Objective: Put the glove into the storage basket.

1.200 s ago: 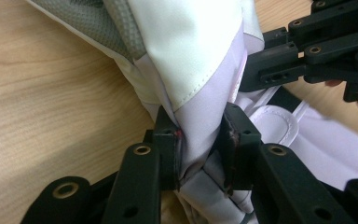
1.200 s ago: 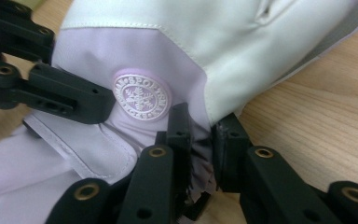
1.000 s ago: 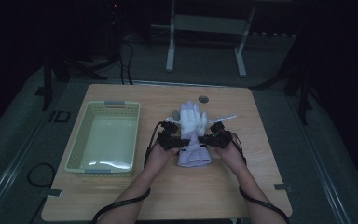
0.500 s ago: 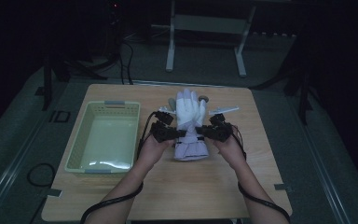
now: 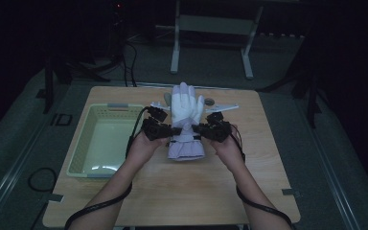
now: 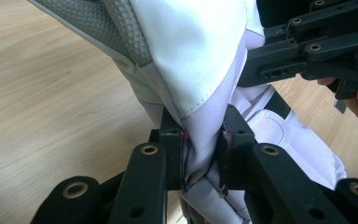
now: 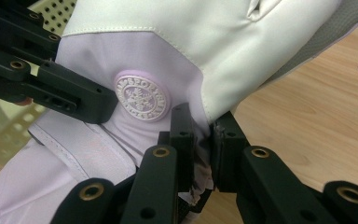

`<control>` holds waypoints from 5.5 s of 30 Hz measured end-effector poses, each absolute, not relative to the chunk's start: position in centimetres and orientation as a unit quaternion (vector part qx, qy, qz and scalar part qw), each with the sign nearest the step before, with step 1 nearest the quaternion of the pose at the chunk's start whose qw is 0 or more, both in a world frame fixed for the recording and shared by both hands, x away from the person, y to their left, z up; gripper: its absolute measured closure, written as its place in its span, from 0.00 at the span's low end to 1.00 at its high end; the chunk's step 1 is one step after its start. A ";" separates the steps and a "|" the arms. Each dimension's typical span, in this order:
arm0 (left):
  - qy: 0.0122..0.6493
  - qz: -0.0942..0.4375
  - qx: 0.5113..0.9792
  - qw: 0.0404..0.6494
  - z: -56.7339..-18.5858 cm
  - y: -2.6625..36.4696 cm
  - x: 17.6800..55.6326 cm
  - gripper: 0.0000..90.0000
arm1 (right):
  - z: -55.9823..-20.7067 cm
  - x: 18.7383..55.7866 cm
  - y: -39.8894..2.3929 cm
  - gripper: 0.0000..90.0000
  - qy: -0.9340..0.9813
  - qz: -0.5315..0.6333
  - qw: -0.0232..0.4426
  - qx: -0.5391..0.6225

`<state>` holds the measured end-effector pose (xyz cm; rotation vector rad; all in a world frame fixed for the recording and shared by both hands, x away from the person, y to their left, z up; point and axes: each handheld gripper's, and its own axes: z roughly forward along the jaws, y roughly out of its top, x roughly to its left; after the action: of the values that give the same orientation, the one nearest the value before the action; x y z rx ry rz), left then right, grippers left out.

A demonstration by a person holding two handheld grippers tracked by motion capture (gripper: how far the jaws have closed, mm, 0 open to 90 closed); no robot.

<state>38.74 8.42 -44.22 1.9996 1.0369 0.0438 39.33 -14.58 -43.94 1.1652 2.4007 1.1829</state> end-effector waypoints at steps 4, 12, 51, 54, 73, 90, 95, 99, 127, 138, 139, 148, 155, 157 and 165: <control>0.419 0.021 0.799 0.432 -43.5 9.7 38.5 0.84 | -43.2 39.2 -13.4 0.90 0.818 0.406 0.113 0.392; 0.423 0.032 0.798 0.428 -42.1 12.5 37.8 0.84 | -42.0 39.0 -10.7 0.90 0.823 0.410 0.114 0.376; 0.494 0.035 0.775 0.392 -44.4 29.1 34.8 0.84 | -44.4 38.9 7.3 0.90 0.851 0.401 0.068 0.333; 0.499 0.024 0.774 0.389 -46.0 29.4 34.9 0.84 | -45.8 39.0 7.8 0.90 0.855 0.389 0.061 0.336; 0.577 -0.010 0.761 0.297 -51.3 29.1 36.3 0.83 | -51.2 39.5 11.9 0.89 0.894 0.275 0.092 0.341; 0.597 0.010 0.758 0.262 -52.1 28.4 37.0 0.72 | -50.7 39.3 11.1 0.62 0.884 0.300 0.093 0.347; 0.596 0.040 0.762 0.250 -52.1 28.0 37.0 0.57 | -49.1 39.6 9.3 0.57 0.870 0.336 0.085 0.350; 0.586 0.073 0.762 0.264 -51.3 28.1 36.4 0.41 | -48.3 39.8 8.1 0.48 0.869 0.354 0.073 0.339; 0.483 0.175 0.760 0.399 -48.0 21.4 32.8 0.02 | -47.2 40.2 -1.2 0.14 0.853 0.419 0.078 0.302; 0.438 0.158 0.776 0.425 -47.5 16.7 32.1 0.02 | -47.6 40.2 -5.5 0.15 0.849 0.419 0.087 0.309; 0.432 0.160 0.779 0.425 -47.5 16.2 31.9 0.02 | -47.6 40.1 -5.7 0.15 0.849 0.419 0.088 0.309; 0.398 0.145 0.799 0.427 -47.5 12.3 31.5 0.02 | -48.2 39.6 -8.7 0.15 0.849 0.417 0.096 0.311; 0.375 0.138 0.812 0.425 -47.9 9.9 31.5 0.02 | -48.6 39.3 -11.3 0.15 0.844 0.418 0.102 0.322; 0.372 0.136 0.814 0.425 -48.2 9.2 31.5 0.02 | -48.8 39.2 -12.0 0.15 0.843 0.416 0.105 0.324; 0.356 0.124 0.826 0.419 -49.0 7.0 31.8 0.02 | -50.0 38.7 -14.7 0.15 0.845 0.409 0.122 0.323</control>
<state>31.81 7.05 -49.02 2.0704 0.8925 0.3119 38.70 -14.72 -49.97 0.9424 2.4648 1.1943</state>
